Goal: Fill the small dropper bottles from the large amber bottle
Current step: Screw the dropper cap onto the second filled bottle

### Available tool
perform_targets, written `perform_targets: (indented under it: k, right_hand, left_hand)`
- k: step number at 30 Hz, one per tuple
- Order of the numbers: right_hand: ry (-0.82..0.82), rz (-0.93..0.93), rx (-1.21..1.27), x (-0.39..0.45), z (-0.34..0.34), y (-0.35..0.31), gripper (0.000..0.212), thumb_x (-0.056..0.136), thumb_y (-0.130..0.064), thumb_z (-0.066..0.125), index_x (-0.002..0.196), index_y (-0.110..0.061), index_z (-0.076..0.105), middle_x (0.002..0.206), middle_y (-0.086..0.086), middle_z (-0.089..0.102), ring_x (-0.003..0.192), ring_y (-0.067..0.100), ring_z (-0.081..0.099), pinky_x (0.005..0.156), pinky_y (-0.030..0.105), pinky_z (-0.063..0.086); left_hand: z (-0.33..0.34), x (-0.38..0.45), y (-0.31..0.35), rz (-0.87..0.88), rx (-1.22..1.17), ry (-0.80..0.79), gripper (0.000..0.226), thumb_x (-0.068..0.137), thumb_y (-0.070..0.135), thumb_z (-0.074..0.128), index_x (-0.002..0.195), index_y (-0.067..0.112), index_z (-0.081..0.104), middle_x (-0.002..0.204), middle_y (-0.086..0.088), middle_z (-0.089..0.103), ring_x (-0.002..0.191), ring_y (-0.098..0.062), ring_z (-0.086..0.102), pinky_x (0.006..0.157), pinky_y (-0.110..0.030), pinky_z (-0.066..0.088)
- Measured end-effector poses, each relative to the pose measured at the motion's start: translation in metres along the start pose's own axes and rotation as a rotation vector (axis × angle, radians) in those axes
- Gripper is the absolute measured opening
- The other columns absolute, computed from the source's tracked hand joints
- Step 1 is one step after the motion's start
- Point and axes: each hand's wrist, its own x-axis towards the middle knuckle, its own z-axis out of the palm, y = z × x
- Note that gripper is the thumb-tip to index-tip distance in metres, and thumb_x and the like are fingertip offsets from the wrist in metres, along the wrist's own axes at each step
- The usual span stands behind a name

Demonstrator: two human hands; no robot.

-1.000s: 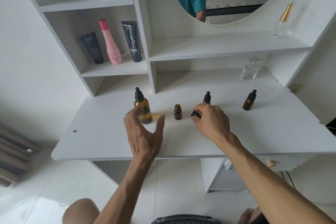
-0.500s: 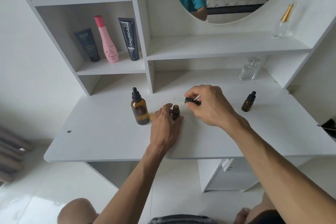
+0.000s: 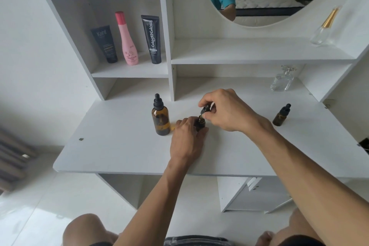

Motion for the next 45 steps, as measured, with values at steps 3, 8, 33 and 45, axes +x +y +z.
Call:
perform_targets:
  k: [3, 8, 33, 45]
  right_hand:
    - [-0.035, -0.003, 0.008, 0.003, 0.010, -0.001, 0.030, 0.088, -0.012, 0.069, 0.116, -0.021, 0.070, 0.099, -0.005, 0.067, 0.087, 0.009, 0.052, 0.073, 0.017, 0.046]
    - [-0.020, 0.017, 0.020, 0.003, 0.022, 0.002, 0.028, 0.088, -0.016, 0.070, 0.115, -0.022, 0.070, 0.084, -0.014, 0.057, 0.085, 0.013, 0.059, 0.070, 0.018, 0.036]
    - [0.067, 0.004, 0.042, 0.000, 0.030, 0.012, 0.025, 0.085, -0.028, 0.075, 0.109, -0.028, 0.071, 0.094, -0.015, 0.069, 0.090, 0.012, 0.064, 0.080, 0.033, 0.054]
    - [0.077, -0.001, 0.089, -0.001, 0.033, 0.016, 0.033, 0.082, -0.031, 0.078, 0.113, -0.027, 0.069, 0.106, -0.012, 0.068, 0.093, 0.013, 0.062, 0.085, 0.036, 0.053]
  left_hand:
    - [-0.001, 0.001, 0.001, -0.009, -0.021, 0.001, 0.018, 0.094, 0.031, 0.068, 0.102, 0.014, 0.065, 0.100, -0.004, 0.068, 0.094, -0.020, 0.046, 0.071, -0.032, 0.033]
    - [-0.003, 0.002, 0.000, 0.006, -0.026, 0.000, 0.021, 0.095, 0.032, 0.067, 0.099, 0.011, 0.065, 0.098, -0.009, 0.069, 0.093, -0.028, 0.051, 0.070, -0.035, 0.037]
    - [-0.002, 0.002, -0.001, -0.019, -0.028, -0.004, 0.022, 0.095, 0.035, 0.064, 0.103, 0.015, 0.067, 0.101, -0.004, 0.067, 0.098, -0.024, 0.049, 0.069, -0.034, 0.037]
    - [-0.002, 0.001, -0.002, -0.014, -0.026, -0.001, 0.016, 0.095, 0.032, 0.063, 0.096, 0.016, 0.063, 0.098, -0.005, 0.066, 0.096, -0.026, 0.051, 0.068, -0.035, 0.036]
